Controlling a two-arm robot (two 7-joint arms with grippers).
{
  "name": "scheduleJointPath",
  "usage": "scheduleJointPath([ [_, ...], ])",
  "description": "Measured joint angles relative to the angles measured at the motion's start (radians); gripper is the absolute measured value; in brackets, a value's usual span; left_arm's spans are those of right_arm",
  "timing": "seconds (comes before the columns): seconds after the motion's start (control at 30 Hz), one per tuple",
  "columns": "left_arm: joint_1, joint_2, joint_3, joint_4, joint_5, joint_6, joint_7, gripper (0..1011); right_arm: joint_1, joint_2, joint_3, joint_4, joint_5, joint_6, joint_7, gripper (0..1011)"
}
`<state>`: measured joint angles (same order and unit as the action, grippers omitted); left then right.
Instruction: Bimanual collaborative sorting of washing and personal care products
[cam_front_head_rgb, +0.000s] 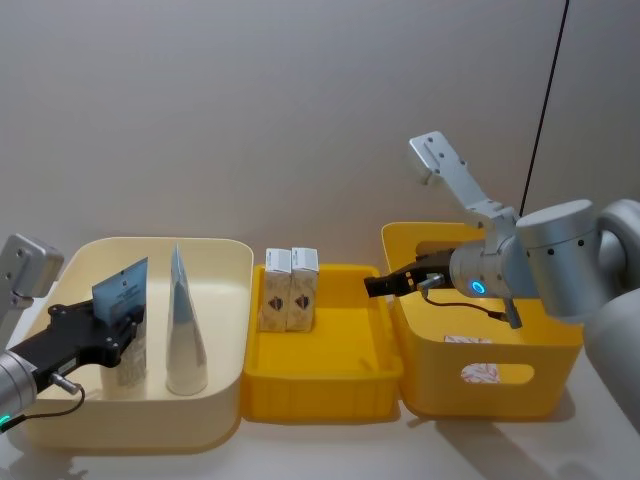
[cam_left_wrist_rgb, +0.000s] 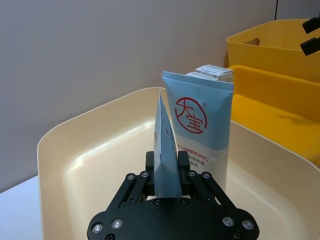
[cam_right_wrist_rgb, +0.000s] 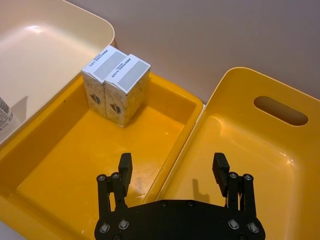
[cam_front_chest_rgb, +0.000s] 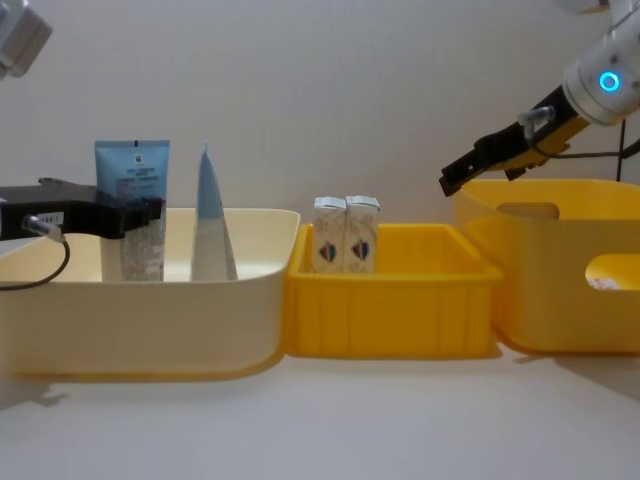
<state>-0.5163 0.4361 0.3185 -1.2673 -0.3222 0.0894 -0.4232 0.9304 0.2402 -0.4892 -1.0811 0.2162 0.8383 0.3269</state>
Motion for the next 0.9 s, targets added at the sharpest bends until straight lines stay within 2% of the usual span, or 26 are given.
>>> scheduleJointPath([
  [0.9,-0.003,-0.001,0.001,0.004,0.001,0.0,-0.002,235,0.0,0.0,0.0,0.0,0.0,0.0,0.0,1001],
])
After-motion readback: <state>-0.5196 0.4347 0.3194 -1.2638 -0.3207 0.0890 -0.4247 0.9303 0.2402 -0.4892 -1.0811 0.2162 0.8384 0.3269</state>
